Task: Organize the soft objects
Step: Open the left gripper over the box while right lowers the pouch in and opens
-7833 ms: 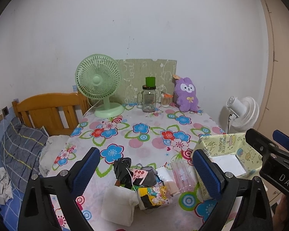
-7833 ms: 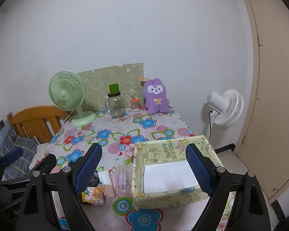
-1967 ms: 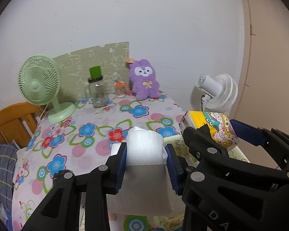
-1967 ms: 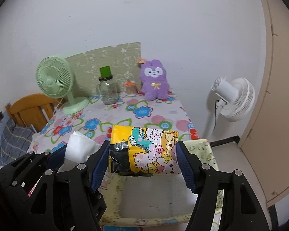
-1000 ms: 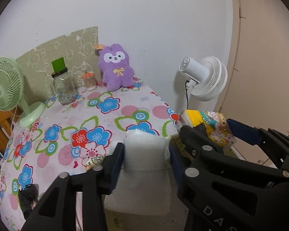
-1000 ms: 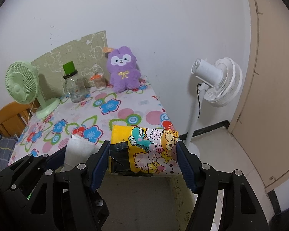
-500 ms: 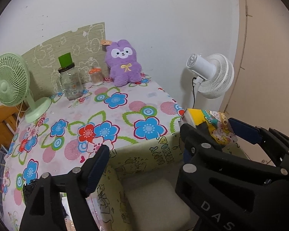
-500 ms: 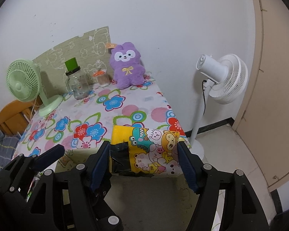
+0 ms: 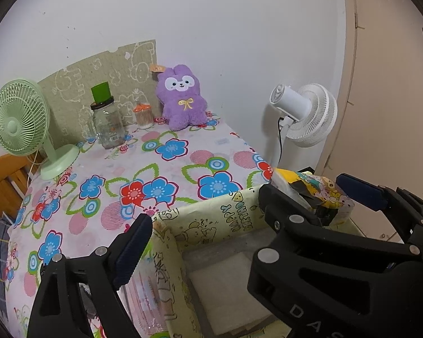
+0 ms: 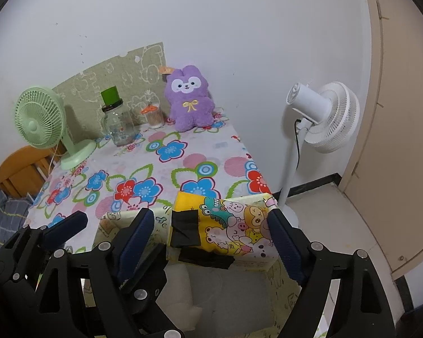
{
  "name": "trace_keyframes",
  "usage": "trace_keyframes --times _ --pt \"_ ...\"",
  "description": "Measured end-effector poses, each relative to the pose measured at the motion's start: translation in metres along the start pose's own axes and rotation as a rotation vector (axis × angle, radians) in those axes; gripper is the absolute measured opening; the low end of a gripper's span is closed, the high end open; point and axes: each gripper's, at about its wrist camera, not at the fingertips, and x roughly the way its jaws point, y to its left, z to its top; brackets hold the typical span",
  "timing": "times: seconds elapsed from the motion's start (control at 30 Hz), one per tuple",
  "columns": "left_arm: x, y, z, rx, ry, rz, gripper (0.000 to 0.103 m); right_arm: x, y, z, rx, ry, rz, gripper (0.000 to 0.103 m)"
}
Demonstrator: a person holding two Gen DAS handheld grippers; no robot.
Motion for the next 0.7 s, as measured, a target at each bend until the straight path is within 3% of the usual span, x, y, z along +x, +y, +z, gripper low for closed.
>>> trace_keyframes --times 0.7 --pt "-0.042 0.020 -0.019 -0.020 -0.060 0.036 0.103 -0.042 0.030 -0.013 -0.051 -0.064 -0.001 0.089"
